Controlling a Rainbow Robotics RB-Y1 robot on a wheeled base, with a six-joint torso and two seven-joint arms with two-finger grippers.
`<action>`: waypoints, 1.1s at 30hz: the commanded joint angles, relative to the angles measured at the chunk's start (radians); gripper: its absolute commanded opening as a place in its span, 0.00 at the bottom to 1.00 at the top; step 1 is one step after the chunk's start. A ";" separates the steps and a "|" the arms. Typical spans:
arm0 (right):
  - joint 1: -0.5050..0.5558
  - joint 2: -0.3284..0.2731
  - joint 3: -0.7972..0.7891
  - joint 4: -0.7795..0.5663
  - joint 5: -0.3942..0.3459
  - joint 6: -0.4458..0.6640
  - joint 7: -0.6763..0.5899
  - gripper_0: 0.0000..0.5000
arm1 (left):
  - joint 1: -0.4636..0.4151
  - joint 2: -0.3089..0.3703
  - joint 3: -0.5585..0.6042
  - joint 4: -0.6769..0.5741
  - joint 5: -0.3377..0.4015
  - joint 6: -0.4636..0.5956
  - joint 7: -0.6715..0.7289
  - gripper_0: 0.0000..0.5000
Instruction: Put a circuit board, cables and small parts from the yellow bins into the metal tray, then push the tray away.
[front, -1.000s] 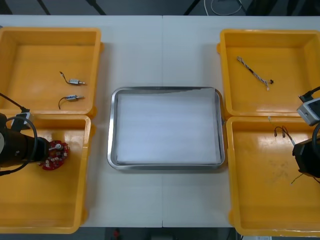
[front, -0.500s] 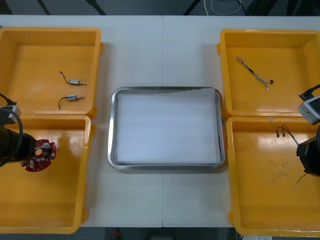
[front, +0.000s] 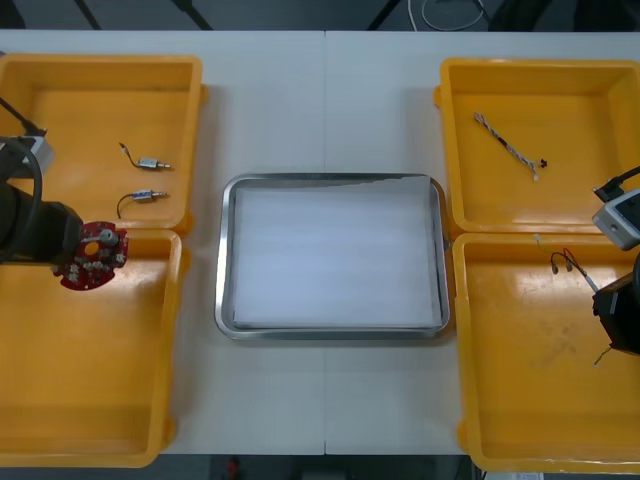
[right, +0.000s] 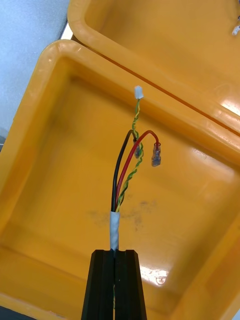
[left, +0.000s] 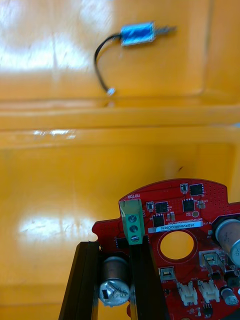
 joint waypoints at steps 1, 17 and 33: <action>-0.013 -0.040 0.012 -0.032 -0.012 0.003 0.007 0.00 | -0.117 0.043 -0.075 -0.038 0.021 0.009 0.155 0.00; -0.013 -0.043 0.012 -0.032 -0.030 0.003 -0.005 0.00 | -0.396 0.001 -0.499 -0.002 0.007 0.009 0.445 0.00; -0.013 -0.043 0.012 -0.032 -0.045 0.003 -0.007 0.00 | -0.487 -0.172 -0.773 0.263 -0.154 -0.179 0.488 0.00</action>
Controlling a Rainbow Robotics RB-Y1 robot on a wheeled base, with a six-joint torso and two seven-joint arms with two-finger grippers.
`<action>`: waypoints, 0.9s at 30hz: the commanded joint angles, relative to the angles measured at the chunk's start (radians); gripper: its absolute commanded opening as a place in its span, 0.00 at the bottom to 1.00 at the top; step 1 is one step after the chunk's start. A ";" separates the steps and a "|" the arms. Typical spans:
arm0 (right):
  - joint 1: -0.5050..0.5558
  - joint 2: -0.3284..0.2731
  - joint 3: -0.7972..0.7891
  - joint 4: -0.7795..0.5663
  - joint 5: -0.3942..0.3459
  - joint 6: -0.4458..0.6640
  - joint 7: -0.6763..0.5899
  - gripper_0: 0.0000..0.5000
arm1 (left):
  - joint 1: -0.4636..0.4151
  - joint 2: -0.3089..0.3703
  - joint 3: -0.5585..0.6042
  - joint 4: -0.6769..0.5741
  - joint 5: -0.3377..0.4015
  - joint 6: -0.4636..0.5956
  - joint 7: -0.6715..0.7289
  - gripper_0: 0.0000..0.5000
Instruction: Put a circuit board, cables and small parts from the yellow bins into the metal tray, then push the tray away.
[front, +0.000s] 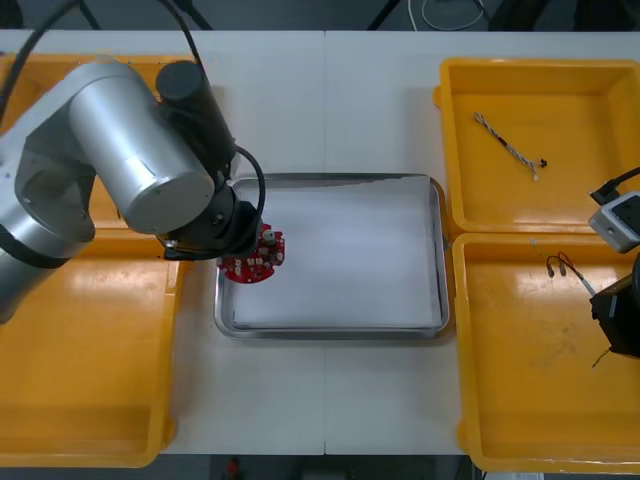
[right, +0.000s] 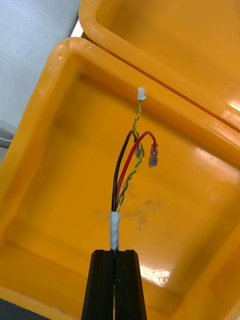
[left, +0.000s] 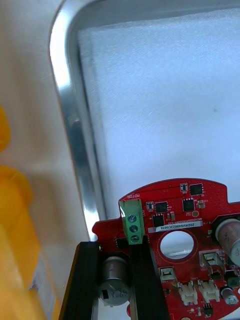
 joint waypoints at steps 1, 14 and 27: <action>-0.012 -0.032 0.012 -0.030 -0.017 0.003 -0.008 0.00 | -0.039 -0.043 -0.084 0.064 -0.067 -0.080 0.052 0.00; -0.012 -0.032 0.012 -0.030 -0.036 0.003 -0.014 0.00 | -0.036 -0.055 -0.190 0.130 -0.093 -0.176 0.103 0.00; -0.012 -0.034 0.012 -0.030 -0.048 0.003 -0.015 0.00 | -0.036 -0.057 -0.193 0.127 -0.096 -0.181 0.146 1.00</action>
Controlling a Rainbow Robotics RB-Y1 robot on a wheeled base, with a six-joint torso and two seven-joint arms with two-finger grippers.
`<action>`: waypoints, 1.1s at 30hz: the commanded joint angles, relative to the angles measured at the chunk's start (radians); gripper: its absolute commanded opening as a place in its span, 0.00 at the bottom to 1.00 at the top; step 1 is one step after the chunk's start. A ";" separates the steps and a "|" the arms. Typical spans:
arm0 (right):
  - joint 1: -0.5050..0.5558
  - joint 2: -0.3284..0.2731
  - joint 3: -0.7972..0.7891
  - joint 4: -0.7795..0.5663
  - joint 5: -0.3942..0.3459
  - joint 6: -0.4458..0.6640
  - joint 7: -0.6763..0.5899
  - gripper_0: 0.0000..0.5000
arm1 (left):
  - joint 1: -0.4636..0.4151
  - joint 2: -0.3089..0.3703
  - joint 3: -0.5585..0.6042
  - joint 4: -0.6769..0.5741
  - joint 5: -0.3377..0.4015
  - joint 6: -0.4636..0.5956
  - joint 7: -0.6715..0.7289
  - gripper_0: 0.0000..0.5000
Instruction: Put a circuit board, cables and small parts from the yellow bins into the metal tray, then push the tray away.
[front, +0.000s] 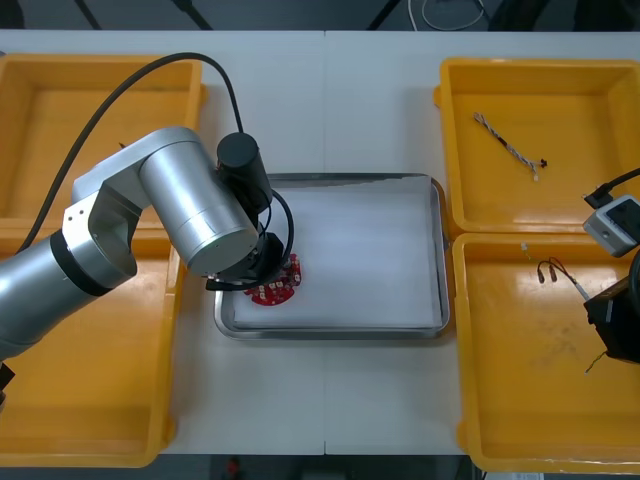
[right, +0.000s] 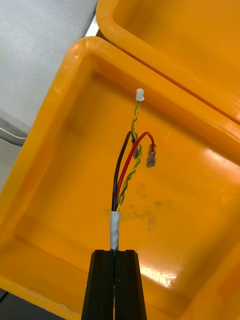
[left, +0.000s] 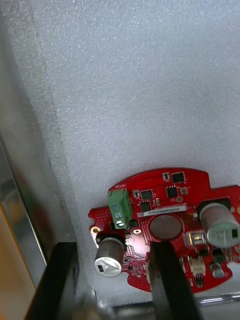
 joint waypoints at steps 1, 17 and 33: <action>-0.012 -0.032 0.010 -0.030 -0.010 0.003 -0.015 0.00 | -0.036 -0.020 -0.011 -0.011 -0.014 -0.012 0.094 1.00; -0.092 -0.090 0.012 -0.030 -0.162 0.003 -0.017 0.00 | -0.036 -0.013 0.035 -0.126 -0.014 0.052 0.149 1.00; -0.430 -0.141 0.385 -0.030 -0.161 0.003 -0.015 0.00 | -0.045 0.092 0.338 -0.215 0.115 0.242 0.155 1.00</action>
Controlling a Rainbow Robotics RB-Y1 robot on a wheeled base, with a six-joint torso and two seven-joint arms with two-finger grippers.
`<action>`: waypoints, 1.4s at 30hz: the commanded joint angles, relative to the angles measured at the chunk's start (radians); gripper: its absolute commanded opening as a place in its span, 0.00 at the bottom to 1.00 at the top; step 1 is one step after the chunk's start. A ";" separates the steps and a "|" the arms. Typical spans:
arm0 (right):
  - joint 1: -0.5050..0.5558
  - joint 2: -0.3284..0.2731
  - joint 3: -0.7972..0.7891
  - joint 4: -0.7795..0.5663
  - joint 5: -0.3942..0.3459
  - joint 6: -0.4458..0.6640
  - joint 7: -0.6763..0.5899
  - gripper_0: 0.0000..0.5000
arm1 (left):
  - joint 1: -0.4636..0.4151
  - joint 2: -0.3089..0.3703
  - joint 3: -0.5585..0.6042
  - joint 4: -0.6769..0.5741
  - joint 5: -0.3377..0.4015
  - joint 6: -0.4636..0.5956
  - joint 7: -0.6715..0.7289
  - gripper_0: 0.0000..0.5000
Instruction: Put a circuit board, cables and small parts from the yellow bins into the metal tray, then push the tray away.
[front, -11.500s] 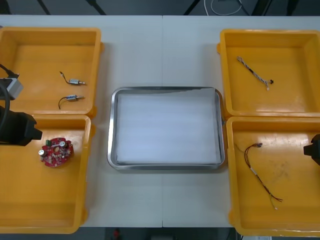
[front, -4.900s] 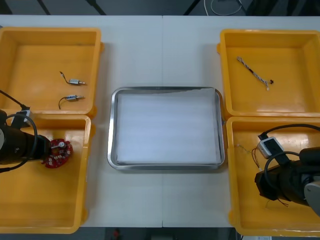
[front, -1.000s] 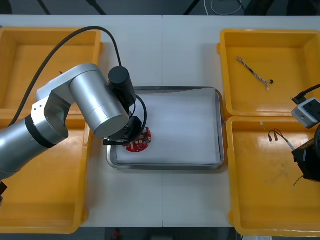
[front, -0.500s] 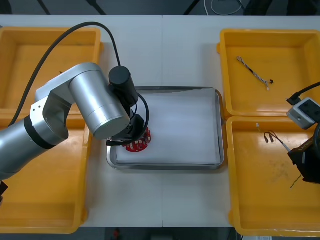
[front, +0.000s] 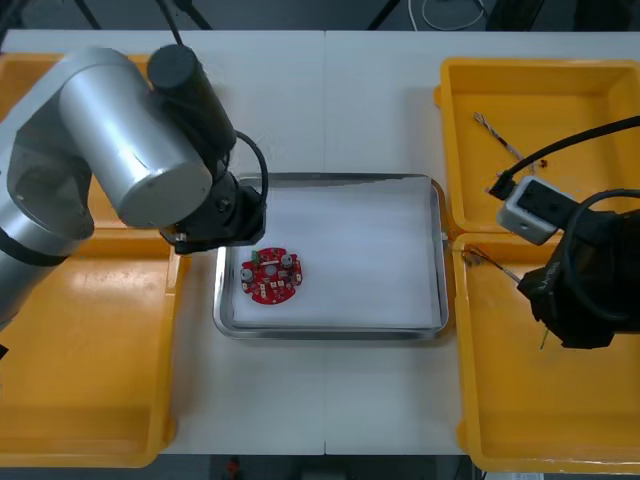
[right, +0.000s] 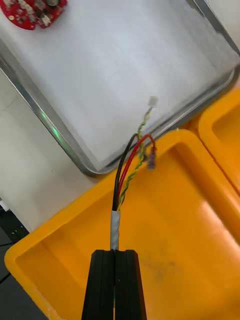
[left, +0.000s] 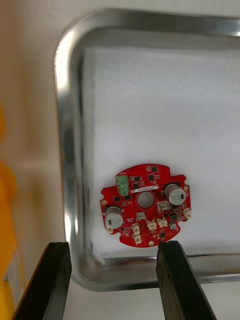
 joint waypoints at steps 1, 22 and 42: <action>-0.129 -0.024 0.155 -0.029 0.044 0.003 -0.015 0.00 | -0.045 0.083 0.117 -0.037 0.035 0.063 0.067 1.00; -0.395 0.218 0.625 0.159 0.380 0.003 0.224 0.00 | -0.129 0.190 0.351 0.309 0.081 0.102 0.190 1.00; -0.398 0.286 0.815 0.473 0.584 -0.222 0.345 0.00 | -0.132 0.180 0.305 0.528 0.042 -0.086 0.360 1.00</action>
